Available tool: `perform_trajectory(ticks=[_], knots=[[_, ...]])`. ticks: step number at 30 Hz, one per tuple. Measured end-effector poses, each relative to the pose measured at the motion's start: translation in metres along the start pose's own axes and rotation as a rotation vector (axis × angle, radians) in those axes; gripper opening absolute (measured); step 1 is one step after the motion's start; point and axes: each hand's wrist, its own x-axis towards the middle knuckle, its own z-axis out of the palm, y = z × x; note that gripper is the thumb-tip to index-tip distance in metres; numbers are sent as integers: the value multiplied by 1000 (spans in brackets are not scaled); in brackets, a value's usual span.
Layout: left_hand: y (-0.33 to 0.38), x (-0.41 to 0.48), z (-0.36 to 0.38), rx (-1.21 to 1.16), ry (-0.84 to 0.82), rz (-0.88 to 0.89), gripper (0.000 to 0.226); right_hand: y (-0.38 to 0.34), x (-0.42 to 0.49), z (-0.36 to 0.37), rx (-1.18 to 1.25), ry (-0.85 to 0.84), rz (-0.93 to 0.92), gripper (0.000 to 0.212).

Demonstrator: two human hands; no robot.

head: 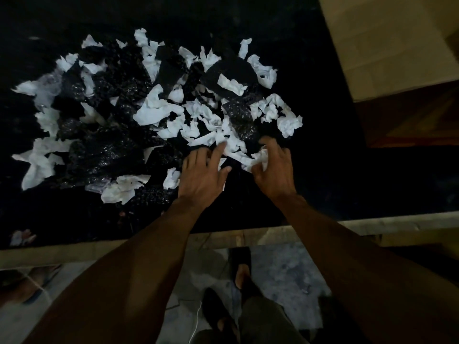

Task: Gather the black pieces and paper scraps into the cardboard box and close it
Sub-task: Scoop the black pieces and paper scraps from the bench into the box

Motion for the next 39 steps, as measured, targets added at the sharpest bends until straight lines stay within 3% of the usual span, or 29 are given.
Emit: perform_trajectory(ticks=[4, 8, 14, 18, 21, 26, 31, 35, 39], knots=[[3, 9, -4, 170, -71, 72, 64, 5, 7, 7, -125, 3, -48, 38], [4, 14, -3, 198, -44, 76, 52, 11, 8, 12, -139, 26, -72, 24], [1, 21, 4, 98, -33, 129, 42, 15, 6, 16, -127, 43, -99, 35], [5, 20, 5, -8, -46, -43, 58, 16, 6, 19, -174, 110, -147, 30], [5, 21, 5, 26, -54, -75, 46, 13, 6, 16, -140, 112, -141, 22], [3, 19, 8, -105, 52, -98, 26, 12, 5, 16, -194, 8, -151, 40], [3, 16, 2, -288, 44, -111, 28, 12, 3, 10, -118, 65, -145, 15], [11, 19, -6, -423, -3, -231, 45, 10, 2, 14, -182, 93, -144, 36], [11, 23, -1, -369, 32, -277, 39, 13, 4, 12, -104, 58, -110, 16]])
